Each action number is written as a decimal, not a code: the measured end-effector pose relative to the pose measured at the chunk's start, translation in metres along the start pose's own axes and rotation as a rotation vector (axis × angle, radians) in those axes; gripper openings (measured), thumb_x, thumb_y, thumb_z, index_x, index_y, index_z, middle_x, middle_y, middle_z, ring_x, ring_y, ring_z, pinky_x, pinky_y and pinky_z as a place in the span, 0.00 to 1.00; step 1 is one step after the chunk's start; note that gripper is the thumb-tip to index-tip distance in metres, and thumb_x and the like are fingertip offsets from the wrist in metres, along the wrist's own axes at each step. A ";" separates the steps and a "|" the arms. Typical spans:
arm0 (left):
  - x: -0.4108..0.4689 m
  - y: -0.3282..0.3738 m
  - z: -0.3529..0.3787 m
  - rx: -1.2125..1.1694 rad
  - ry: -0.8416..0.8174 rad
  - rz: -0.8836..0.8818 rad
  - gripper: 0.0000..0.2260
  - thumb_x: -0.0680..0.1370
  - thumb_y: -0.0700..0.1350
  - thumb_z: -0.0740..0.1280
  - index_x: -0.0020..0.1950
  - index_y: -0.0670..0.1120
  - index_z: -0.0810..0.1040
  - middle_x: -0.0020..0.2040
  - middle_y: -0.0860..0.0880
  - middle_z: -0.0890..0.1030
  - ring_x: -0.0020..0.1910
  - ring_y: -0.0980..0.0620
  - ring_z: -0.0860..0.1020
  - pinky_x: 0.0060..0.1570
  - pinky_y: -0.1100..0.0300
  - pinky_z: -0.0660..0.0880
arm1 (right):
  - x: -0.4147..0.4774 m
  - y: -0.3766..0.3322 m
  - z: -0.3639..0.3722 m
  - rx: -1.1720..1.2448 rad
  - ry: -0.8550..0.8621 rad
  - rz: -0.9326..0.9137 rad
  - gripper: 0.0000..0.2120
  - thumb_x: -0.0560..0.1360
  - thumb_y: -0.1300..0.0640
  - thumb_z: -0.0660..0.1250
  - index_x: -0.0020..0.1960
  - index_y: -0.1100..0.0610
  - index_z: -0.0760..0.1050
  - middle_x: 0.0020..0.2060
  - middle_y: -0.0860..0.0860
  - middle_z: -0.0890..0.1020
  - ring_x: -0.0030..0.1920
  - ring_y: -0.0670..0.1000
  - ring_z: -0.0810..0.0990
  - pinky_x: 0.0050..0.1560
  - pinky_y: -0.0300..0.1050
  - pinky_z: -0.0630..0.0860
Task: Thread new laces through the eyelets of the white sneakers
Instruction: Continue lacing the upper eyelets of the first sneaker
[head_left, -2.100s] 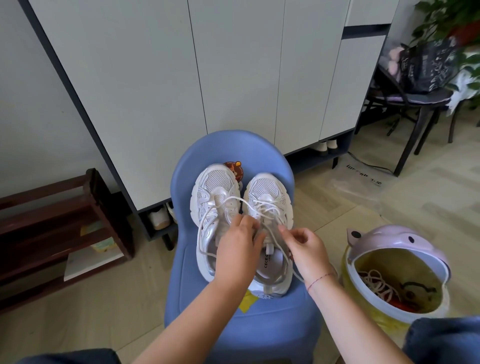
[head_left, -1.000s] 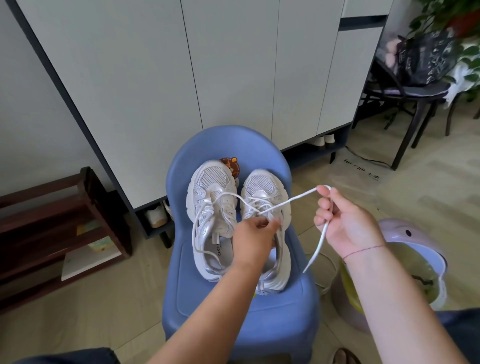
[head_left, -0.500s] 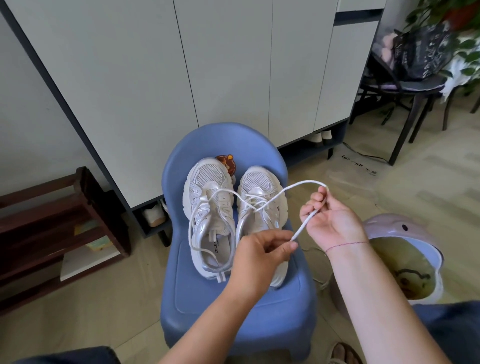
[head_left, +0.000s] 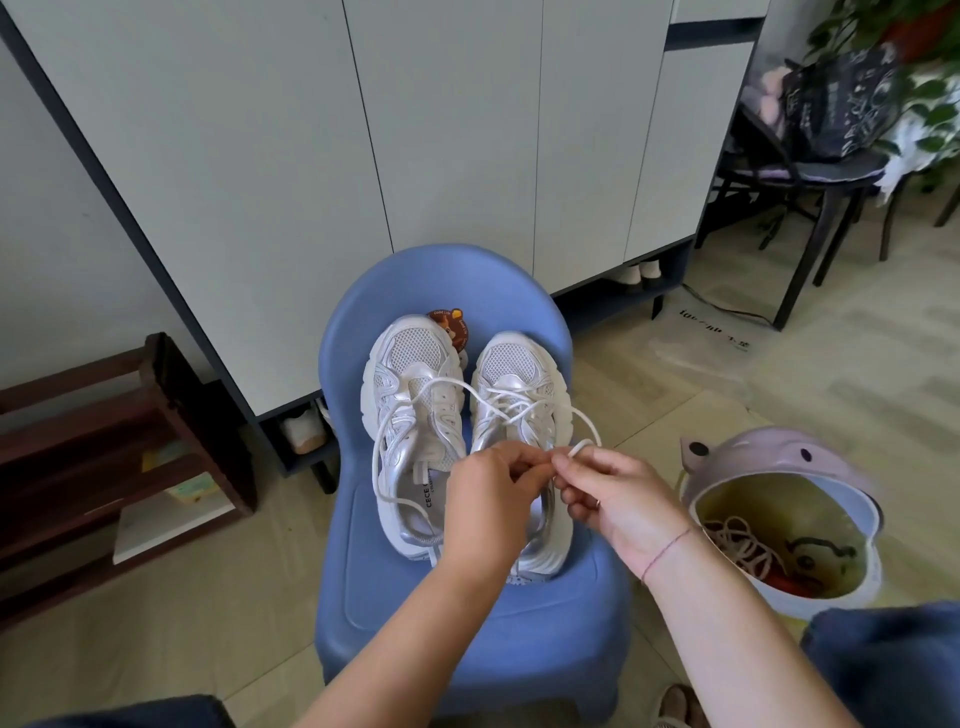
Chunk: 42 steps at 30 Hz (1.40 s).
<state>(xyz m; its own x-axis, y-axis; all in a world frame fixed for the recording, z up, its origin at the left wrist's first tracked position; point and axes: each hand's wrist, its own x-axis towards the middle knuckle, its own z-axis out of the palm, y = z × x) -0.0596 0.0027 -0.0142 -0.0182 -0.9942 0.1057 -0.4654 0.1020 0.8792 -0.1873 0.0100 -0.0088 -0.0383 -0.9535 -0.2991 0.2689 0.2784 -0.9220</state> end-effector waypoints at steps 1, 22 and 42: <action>0.000 -0.002 0.000 -0.039 -0.009 -0.005 0.03 0.75 0.46 0.71 0.44 0.47 0.84 0.34 0.53 0.83 0.34 0.60 0.78 0.38 0.66 0.73 | 0.002 0.000 -0.001 -0.033 0.023 -0.013 0.07 0.74 0.65 0.68 0.37 0.62 0.77 0.27 0.52 0.76 0.26 0.45 0.72 0.28 0.33 0.70; 0.026 -0.005 0.029 -0.889 0.106 -0.600 0.09 0.81 0.39 0.61 0.51 0.39 0.80 0.38 0.45 0.81 0.36 0.53 0.79 0.43 0.62 0.78 | 0.062 0.011 0.011 -0.426 0.223 -0.350 0.13 0.75 0.58 0.68 0.32 0.62 0.75 0.28 0.52 0.79 0.29 0.49 0.76 0.36 0.44 0.74; 0.017 0.002 0.032 -0.983 0.193 -0.505 0.10 0.81 0.37 0.60 0.47 0.39 0.81 0.39 0.44 0.83 0.37 0.51 0.82 0.35 0.65 0.79 | 0.059 0.013 0.006 -0.115 0.185 -0.219 0.13 0.79 0.55 0.63 0.40 0.61 0.79 0.29 0.52 0.79 0.27 0.45 0.74 0.29 0.34 0.72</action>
<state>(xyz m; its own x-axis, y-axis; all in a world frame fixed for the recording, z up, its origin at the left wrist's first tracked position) -0.0892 -0.0155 -0.0250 0.1518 -0.9159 -0.3715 0.5220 -0.2449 0.8171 -0.1805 -0.0431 -0.0373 -0.2608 -0.9579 -0.1198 0.1247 0.0896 -0.9881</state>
